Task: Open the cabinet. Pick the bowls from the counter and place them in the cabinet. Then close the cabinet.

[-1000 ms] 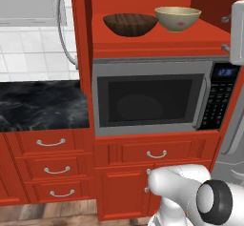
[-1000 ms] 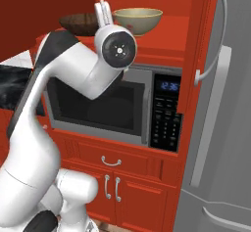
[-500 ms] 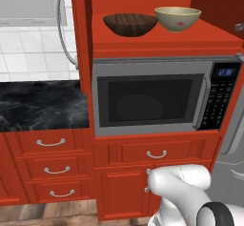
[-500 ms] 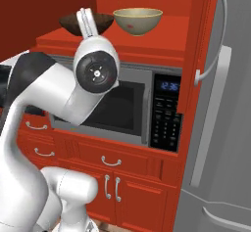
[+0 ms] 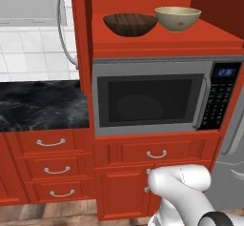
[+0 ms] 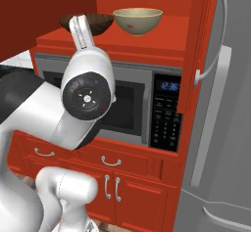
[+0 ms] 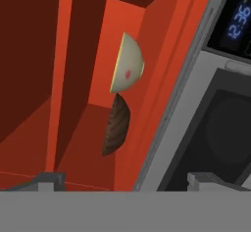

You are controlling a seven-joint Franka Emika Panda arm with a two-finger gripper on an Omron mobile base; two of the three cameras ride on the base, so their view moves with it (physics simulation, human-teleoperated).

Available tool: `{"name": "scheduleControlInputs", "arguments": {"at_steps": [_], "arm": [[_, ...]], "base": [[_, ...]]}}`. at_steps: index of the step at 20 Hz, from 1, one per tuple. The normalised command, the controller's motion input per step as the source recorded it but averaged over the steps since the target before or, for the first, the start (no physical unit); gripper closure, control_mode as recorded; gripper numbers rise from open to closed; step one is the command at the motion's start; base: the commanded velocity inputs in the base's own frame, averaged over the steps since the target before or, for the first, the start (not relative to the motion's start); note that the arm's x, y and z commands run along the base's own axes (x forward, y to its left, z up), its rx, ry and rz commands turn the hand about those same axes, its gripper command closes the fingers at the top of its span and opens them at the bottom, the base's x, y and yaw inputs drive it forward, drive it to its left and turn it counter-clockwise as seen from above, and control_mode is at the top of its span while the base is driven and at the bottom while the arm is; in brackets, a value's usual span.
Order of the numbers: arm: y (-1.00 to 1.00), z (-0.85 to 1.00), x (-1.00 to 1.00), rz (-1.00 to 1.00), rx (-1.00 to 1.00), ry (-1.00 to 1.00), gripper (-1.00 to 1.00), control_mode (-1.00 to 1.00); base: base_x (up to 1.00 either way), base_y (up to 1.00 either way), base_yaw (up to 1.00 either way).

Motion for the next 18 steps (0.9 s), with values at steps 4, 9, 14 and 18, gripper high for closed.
{"name": "scheduleControlInputs", "arguments": {"at_steps": [4, 9, 14, 18], "arm": [[-0.26, 0.00, -0.32, -0.04, 0.00, -0.01, -1.00, -1.00], [-0.27, 0.00, -0.18, 0.00, 0.00, -0.01, -1.00, -1.00], [-0.19, 0.00, -0.53, -0.03, 0.00, -0.08, -1.00, -1.00], [-0.28, 0.00, -0.40, -0.18, 0.00, -0.08, -1.00, -1.00]], "base": [[0.00, 0.00, 0.00], [0.00, 0.00, 0.00], [0.00, 0.00, 0.00], [0.00, 0.00, 0.00]]}}
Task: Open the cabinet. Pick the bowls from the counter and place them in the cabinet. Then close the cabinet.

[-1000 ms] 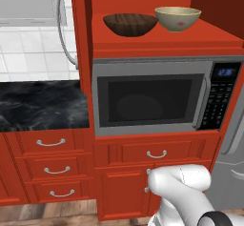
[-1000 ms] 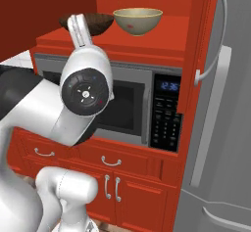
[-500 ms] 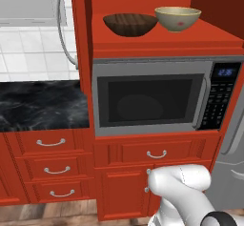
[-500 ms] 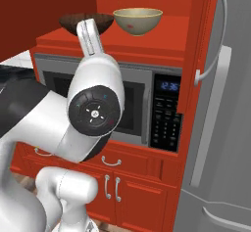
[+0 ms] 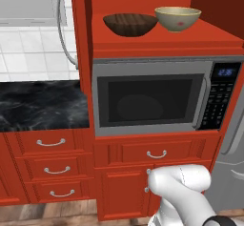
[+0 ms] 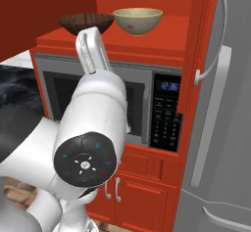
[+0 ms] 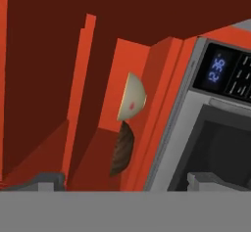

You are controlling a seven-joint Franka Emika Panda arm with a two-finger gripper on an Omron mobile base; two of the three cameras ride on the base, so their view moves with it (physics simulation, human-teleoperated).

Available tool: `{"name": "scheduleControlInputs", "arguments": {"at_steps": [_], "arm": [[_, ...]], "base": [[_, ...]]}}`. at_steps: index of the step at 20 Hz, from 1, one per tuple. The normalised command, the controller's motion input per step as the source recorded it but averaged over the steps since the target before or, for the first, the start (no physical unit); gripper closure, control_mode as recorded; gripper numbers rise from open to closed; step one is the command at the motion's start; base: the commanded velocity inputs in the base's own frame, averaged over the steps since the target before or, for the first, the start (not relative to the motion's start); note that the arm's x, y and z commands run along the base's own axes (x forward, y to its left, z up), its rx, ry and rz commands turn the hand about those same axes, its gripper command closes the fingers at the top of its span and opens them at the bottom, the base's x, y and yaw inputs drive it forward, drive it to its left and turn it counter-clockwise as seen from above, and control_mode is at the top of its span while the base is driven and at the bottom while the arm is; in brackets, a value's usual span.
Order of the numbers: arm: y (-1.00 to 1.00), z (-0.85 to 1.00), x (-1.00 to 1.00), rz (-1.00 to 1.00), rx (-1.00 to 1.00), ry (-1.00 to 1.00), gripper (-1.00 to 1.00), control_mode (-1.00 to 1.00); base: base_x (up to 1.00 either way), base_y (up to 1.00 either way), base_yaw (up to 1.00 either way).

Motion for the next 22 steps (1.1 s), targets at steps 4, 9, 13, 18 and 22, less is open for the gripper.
{"name": "scheduleControlInputs", "arguments": {"at_steps": [4, 9, 13, 18, 22], "arm": [[-0.24, 0.00, -0.20, -0.18, 0.00, -0.05, -1.00, -1.00], [-0.30, 0.00, -0.02, -0.07, 0.00, 0.00, -1.00, -1.00], [-0.40, 0.00, -0.09, -0.03, 0.00, 0.00, -1.00, -1.00], [-0.43, 0.00, -0.24, 0.00, 0.00, -0.03, -1.00, -1.00], [-0.33, 0.00, -0.35, 0.00, 0.00, -0.05, -1.00, -1.00]], "base": [[0.00, 0.00, 0.00], [0.00, 0.00, 0.00], [0.00, 0.00, 0.00], [0.00, 0.00, 0.00], [0.00, 0.00, 0.00]]}}
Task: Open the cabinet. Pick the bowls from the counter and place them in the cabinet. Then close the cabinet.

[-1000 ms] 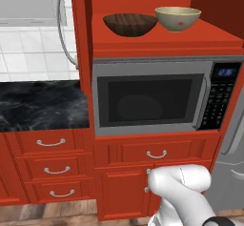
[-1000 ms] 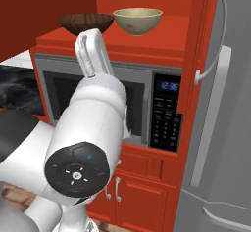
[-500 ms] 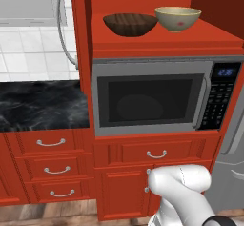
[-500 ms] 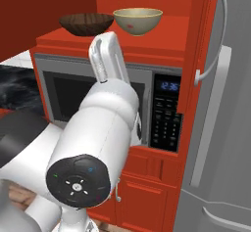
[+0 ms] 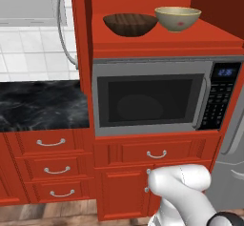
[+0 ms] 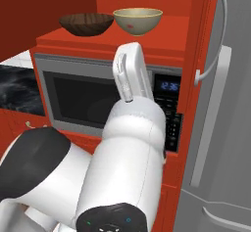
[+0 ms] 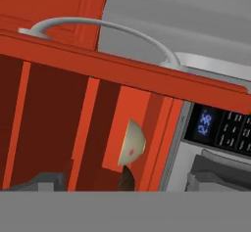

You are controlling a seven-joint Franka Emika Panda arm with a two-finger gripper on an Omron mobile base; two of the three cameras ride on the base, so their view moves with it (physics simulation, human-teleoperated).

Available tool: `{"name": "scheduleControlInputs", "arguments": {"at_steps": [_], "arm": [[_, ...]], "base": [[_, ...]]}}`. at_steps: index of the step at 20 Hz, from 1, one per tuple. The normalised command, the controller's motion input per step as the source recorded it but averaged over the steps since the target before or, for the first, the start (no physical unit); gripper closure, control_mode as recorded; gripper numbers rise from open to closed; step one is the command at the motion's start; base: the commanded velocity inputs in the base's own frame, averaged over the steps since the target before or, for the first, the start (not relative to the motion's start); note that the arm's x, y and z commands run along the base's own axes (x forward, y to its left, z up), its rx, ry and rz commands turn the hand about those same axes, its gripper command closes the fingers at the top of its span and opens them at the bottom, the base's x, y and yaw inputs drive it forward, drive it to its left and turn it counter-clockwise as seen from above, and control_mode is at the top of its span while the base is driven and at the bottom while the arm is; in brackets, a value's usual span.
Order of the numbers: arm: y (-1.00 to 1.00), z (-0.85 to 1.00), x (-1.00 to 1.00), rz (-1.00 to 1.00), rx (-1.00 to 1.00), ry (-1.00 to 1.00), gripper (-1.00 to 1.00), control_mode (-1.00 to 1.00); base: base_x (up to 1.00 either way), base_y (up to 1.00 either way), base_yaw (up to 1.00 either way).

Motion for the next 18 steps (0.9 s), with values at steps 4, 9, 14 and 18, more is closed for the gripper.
{"name": "scheduleControlInputs", "arguments": {"at_steps": [4, 9, 14, 18], "arm": [[-0.38, 0.00, 0.00, 0.00, 0.00, 0.00, -1.00, -1.00], [-0.27, 0.00, 0.03, 0.00, 0.00, 0.00, -1.00, -1.00], [-0.35, -0.13, 0.00, 0.06, 0.06, -0.08, -1.00, -1.00], [-0.24, -0.19, 0.06, 0.09, 0.08, -0.08, -1.00, -1.00]], "base": [[0.00, 0.00, 0.00], [0.00, 0.00, 0.00], [0.00, 0.00, 0.00], [0.00, 0.00, 0.00]]}}
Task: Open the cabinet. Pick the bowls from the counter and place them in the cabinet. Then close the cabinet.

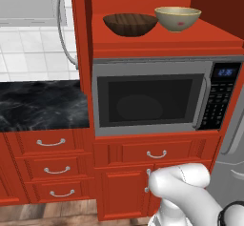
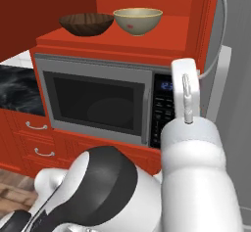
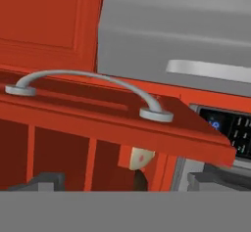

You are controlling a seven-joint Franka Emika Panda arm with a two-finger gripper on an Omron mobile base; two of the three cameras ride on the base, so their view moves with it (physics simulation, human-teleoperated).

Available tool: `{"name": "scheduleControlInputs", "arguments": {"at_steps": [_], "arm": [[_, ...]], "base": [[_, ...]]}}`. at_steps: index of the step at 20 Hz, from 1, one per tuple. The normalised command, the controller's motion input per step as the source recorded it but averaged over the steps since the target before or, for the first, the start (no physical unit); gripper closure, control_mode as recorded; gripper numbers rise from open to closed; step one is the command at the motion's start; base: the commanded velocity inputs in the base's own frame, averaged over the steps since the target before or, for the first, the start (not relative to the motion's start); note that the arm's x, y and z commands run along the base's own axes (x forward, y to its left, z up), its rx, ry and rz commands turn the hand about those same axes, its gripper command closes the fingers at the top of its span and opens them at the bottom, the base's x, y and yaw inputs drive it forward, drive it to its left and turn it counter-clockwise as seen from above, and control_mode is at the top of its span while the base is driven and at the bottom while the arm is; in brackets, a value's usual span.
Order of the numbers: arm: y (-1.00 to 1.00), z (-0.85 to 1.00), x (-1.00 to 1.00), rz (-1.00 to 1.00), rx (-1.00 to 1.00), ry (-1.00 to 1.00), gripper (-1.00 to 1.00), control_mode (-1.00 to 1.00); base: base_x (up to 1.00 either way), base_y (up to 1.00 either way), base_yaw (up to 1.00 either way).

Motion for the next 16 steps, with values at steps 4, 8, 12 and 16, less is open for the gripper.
{"name": "scheduleControlInputs", "arguments": {"at_steps": [4, 8, 12, 16], "arm": [[-0.23, -0.15, 0.22, 0.12, 0.08, -0.06, -1.00, -1.00], [-0.34, -0.08, 0.37, 0.16, 0.09, -0.01, -1.00, -1.00], [-0.45, -0.16, 0.43, 0.18, 0.10, 0.00, -1.00, -1.00], [-0.54, -0.18, 0.34, 0.19, 0.11, 0.00, -1.00, -1.00]], "base": [[0.00, 0.00, 0.00], [0.00, 0.00, 0.00], [0.00, 0.00, 0.00], [0.00, 0.00, 0.00]]}}
